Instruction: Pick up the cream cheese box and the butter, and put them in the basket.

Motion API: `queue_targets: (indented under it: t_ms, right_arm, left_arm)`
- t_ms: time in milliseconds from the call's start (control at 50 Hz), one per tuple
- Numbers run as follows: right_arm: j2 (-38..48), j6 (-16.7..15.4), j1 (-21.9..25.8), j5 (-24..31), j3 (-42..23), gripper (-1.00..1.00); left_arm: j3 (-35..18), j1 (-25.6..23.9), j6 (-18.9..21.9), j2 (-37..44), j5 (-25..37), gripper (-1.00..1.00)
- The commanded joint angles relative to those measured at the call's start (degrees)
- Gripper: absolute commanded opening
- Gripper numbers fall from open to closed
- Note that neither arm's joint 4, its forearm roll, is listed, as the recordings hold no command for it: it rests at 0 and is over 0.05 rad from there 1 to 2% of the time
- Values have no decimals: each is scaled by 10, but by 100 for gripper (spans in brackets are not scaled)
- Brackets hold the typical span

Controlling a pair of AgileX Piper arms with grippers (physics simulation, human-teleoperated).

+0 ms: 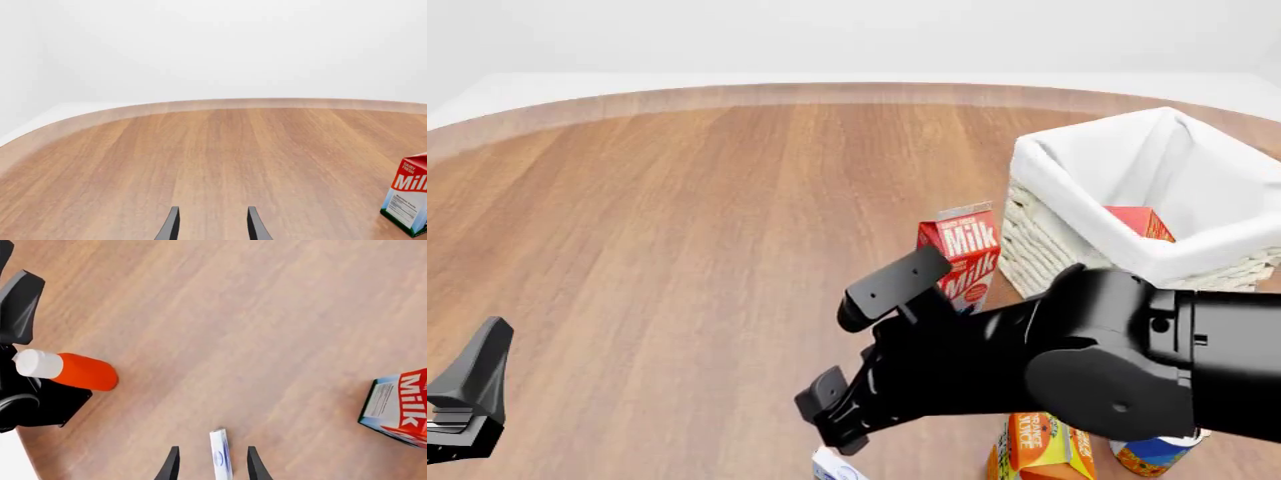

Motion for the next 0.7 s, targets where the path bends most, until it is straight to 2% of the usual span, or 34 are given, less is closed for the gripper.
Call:
queue_targets:
  t_ms: [20,700]
  right_arm:
    - [16,5,2,-14,6,100]
    - [34,5,-7,-33,20,100]
  left_arm:
    - [0,0,0,0,0,100]
    - [0,0,0,0,0,100]
